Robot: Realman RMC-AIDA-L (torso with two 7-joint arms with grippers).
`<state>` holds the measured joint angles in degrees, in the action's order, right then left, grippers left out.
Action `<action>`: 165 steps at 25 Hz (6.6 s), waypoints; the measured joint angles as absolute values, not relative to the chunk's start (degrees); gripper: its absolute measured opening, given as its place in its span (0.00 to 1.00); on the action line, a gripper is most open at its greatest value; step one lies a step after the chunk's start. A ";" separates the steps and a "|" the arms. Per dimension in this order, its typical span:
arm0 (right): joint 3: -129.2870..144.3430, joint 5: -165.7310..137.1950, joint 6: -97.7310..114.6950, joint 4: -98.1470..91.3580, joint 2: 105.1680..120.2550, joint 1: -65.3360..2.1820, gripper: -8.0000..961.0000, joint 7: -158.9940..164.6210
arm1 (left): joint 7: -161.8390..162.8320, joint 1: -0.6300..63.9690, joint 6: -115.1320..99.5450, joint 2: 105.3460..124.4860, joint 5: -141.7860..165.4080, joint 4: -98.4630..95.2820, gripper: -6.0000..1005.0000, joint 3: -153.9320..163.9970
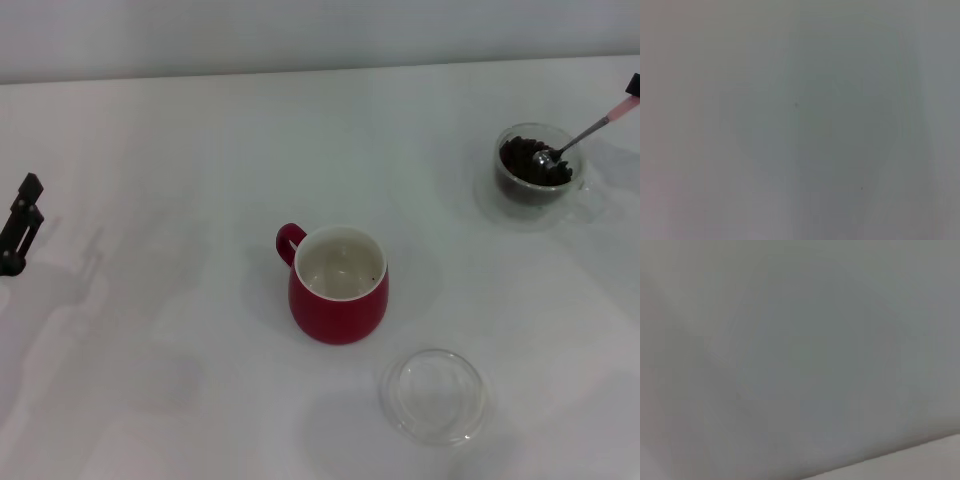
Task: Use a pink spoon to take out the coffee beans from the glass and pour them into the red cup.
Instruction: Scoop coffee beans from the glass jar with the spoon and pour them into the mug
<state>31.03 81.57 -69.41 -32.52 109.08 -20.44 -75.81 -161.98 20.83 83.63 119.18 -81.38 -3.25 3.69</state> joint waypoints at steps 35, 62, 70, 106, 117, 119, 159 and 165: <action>26.55 81.83 -67.94 -29.77 109.20 -19.32 0.19 -65.18 | -161.98 20.97 81.83 119.18 -81.47 -3.34 0.55 3.69; 26.01 82.05 -67.66 -29.45 108.29 -19.05 0.20 -56.58 | -161.98 21.42 79.71 119.18 -81.47 -3.34 0.55 3.69; 26.14 81.68 -67.58 -26.47 106.89 -19.49 0.20 -52.23 | -161.98 21.62 79.64 119.19 -81.48 -3.12 0.55 3.69; 25.95 82.81 -80.84 -25.79 109.95 -19.75 0.21 -48.24 | -161.98 20.09 82.48 119.45 -81.14 -2.63 0.55 4.11; 29.36 82.70 -83.06 -25.93 112.44 -20.14 0.21 -48.35 | -161.98 19.48 83.48 119.36 -81.02 -2.63 0.55 4.22; 30.26 82.68 -83.47 -25.93 112.94 -20.36 0.21 -48.32 | -161.98 19.48 83.49 119.36 -80.98 -2.64 0.55 4.23; 40.25 82.89 -86.03 -25.15 114.96 -26.82 0.22 -72.10 | -161.98 18.19 84.86 119.53 -80.74 -1.71 0.55 4.40; 40.57 82.85 -90.13 -25.87 114.94 -26.97 0.22 -80.10 | -161.98 18.27 84.91 119.45 -80.69 -1.31 0.55 4.39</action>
<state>40.57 82.85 -90.13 -25.87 114.94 -26.97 -80.10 -161.98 18.27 84.91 119.45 -80.69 -1.31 4.39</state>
